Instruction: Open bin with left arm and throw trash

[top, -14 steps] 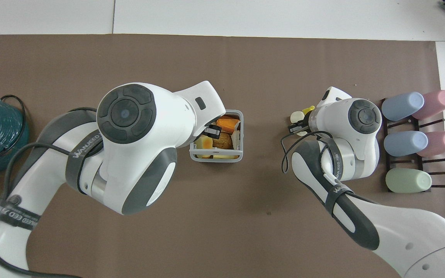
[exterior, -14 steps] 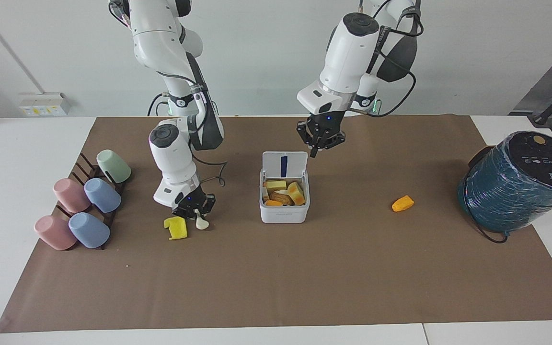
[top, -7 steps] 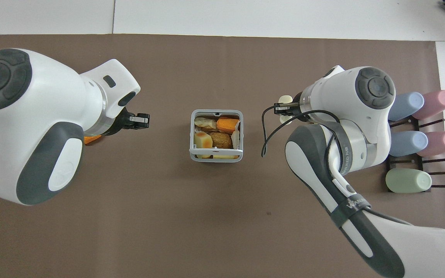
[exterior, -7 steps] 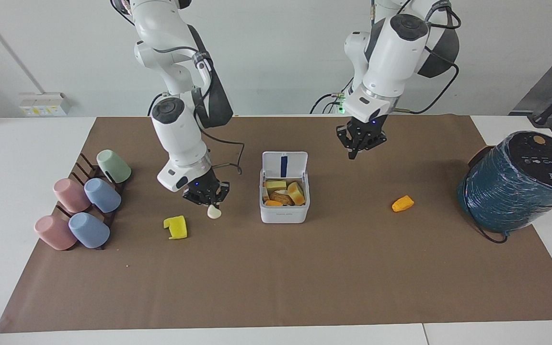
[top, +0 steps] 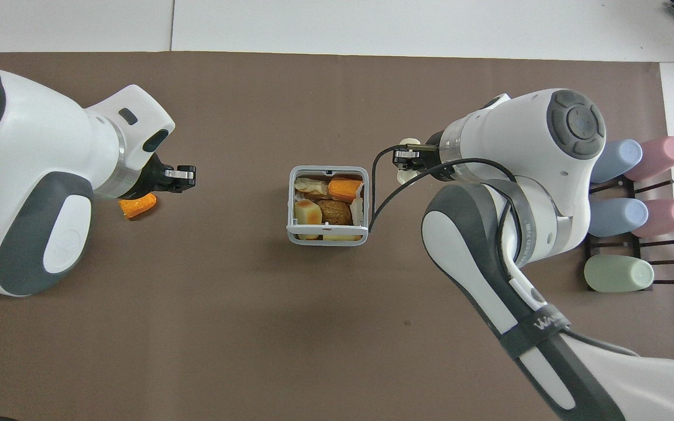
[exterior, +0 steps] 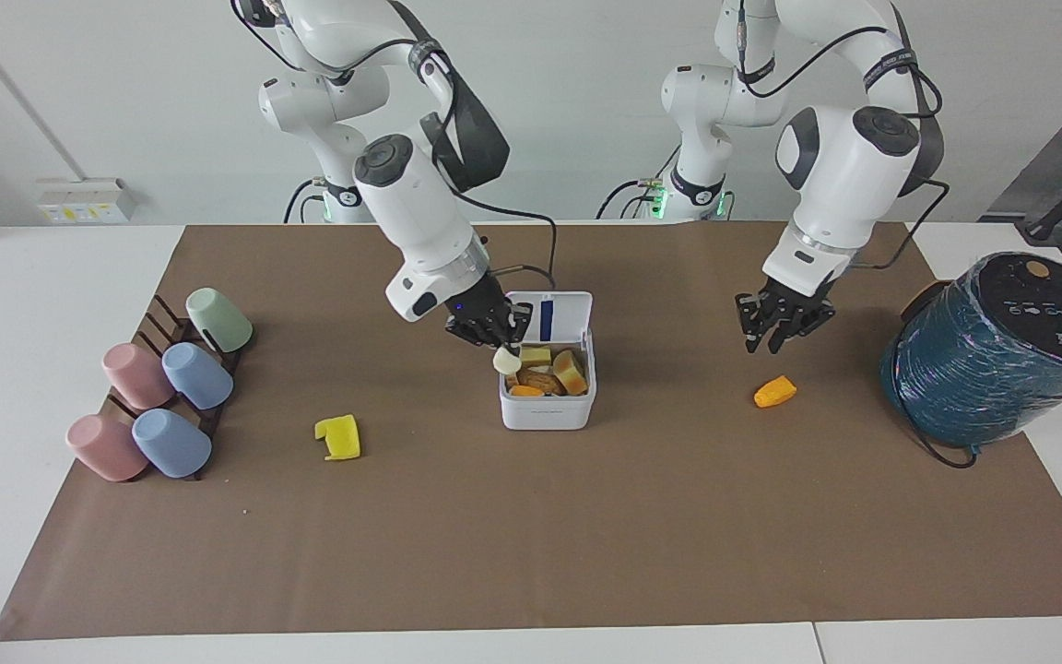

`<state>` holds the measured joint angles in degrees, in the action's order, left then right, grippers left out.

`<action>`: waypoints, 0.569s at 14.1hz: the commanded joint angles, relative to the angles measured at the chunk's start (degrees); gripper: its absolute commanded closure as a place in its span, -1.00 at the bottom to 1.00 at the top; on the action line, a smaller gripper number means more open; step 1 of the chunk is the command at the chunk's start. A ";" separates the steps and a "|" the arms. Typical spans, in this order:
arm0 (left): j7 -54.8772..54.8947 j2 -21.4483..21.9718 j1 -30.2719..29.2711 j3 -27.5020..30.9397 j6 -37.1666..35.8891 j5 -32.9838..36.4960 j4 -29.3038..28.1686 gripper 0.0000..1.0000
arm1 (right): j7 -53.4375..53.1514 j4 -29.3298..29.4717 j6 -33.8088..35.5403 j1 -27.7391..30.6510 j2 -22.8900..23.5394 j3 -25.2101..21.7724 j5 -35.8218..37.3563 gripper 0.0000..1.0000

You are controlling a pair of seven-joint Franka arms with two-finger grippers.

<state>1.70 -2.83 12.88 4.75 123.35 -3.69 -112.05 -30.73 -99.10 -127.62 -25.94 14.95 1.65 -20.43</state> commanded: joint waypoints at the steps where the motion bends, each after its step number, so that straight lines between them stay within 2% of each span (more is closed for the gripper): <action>1: 8.38 -1.56 -2.42 -0.62 4.43 0.70 -1.33 -1.00 | -2.14 -0.56 -0.70 -0.95 0.69 0.02 -2.33 1.00; 2: 9.54 -2.09 -2.94 -0.62 4.88 0.70 -1.24 -1.00 | -2.14 -1.18 -0.79 -0.95 0.78 0.02 -2.33 1.00; 4: 13.92 -3.32 -3.03 -0.62 5.58 0.70 -1.06 -1.00 | -2.14 -1.45 -0.79 -1.04 1.30 0.02 -2.33 0.84; 5: 16.64 -3.85 -3.21 -0.62 6.54 0.70 -1.15 -1.00 | -2.22 -1.45 -0.79 -1.39 1.48 0.02 -2.33 0.68; 7: 21.74 -4.99 -4.18 -0.62 7.43 0.70 -1.15 -1.00 | -2.22 -1.97 -0.88 -1.74 1.48 0.02 -2.33 0.15; 8: 25.07 -6.73 -4.70 -0.62 8.39 0.70 -0.98 -1.00 | -2.22 -1.98 -0.88 -1.83 1.48 0.02 -2.33 0.01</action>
<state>21.29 -7.43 9.68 4.59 129.29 -3.69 -112.86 -32.51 -100.35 -127.62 -27.54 16.79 1.64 -21.41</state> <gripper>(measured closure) 0.000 0.802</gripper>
